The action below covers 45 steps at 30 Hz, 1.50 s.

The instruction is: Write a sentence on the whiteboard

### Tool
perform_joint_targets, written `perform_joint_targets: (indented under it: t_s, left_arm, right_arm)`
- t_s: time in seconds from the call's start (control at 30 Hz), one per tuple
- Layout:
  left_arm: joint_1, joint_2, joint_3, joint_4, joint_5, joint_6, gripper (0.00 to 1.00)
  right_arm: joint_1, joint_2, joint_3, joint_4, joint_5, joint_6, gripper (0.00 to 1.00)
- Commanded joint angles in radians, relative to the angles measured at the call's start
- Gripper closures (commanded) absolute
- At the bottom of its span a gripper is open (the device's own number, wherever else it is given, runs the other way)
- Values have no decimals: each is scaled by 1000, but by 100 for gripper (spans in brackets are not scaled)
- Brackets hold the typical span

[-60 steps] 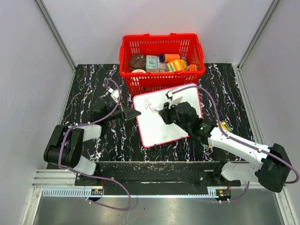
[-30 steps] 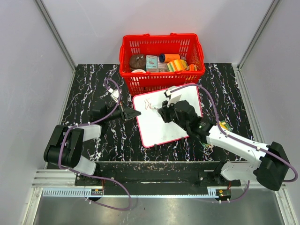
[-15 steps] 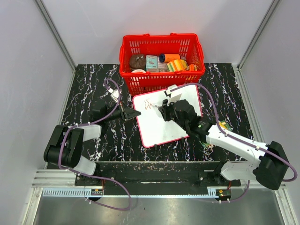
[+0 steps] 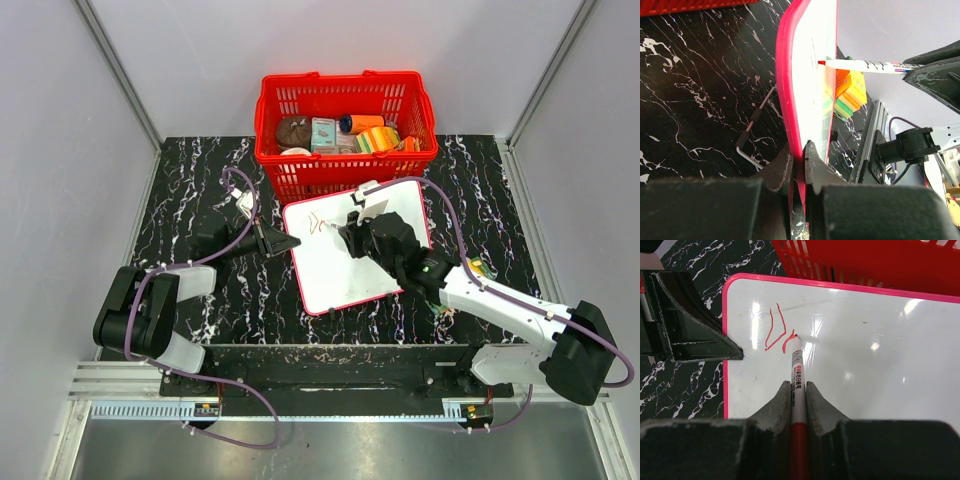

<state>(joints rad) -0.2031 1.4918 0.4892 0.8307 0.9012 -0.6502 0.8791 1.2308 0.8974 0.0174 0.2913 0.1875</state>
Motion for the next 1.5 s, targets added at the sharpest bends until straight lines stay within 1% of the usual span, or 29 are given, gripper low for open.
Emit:
perform_joint_targets:
  t_s: [0.0,0.6,0.93,1.47]
  left_arm:
    - [-25,-19,14,5,-10,162,100]
    - [-27,-19,15,-2,-15,169,100]
    - [-27,-21,17,-8,-16,170,100]
    - [-27,-24,17,-13,-18,173,100]
  right_arm:
    - [4,-13,9,-13,45,-10,100]
    - [4,-44,-12,-11,2,6,100]
    - [4,-139,-26,26,32,13,100]
    - [6,-93,-12,-2,-7,15,100]
